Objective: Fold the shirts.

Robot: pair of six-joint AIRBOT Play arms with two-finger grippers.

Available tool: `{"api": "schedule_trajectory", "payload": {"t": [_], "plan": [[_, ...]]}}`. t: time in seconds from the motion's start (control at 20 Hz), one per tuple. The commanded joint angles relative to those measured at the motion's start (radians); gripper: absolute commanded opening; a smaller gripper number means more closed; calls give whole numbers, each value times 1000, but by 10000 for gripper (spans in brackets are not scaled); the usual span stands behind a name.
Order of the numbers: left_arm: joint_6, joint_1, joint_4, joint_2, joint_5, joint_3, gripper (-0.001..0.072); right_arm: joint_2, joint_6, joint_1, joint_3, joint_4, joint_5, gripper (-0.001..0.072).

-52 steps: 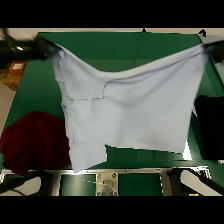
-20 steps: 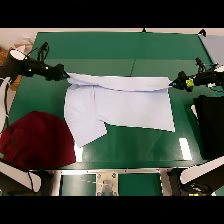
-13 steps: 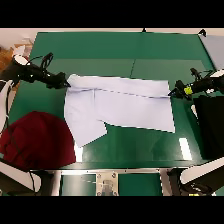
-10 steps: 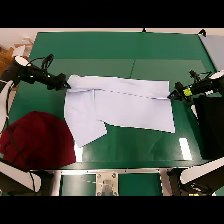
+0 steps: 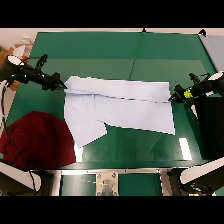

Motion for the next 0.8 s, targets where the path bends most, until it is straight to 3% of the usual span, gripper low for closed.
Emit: {"api": "schedule_trajectory", "payload": {"t": [0.0,0.05,0.1,0.15,0.2,0.25,0.5,0.75], "plan": [[0,1,0,0,-2,4,24,0,3,0,-1,-8,0,14],[-1,1,-1,0,-2,-5,25,0,3,2,-1,-8,2,16],[-1,-1,-1,0,-8,-19,25,0,3,2,-1,-8,13,94],[-5,-1,-1,0,-24,-33,59,0,3,2,0,-9,32,248],[-29,-1,5,0,-48,-39,417,3,3,0,0,-10,59,263],[-77,1,15,0,-83,-36,631,12,13,-8,-1,-25,84,259],[-187,10,123,62,-311,-82,605,209,68,-21,-95,-221,113,257],[-187,11,170,414,-144,-458,605,557,153,-64,-510,-243,27,260]]}}
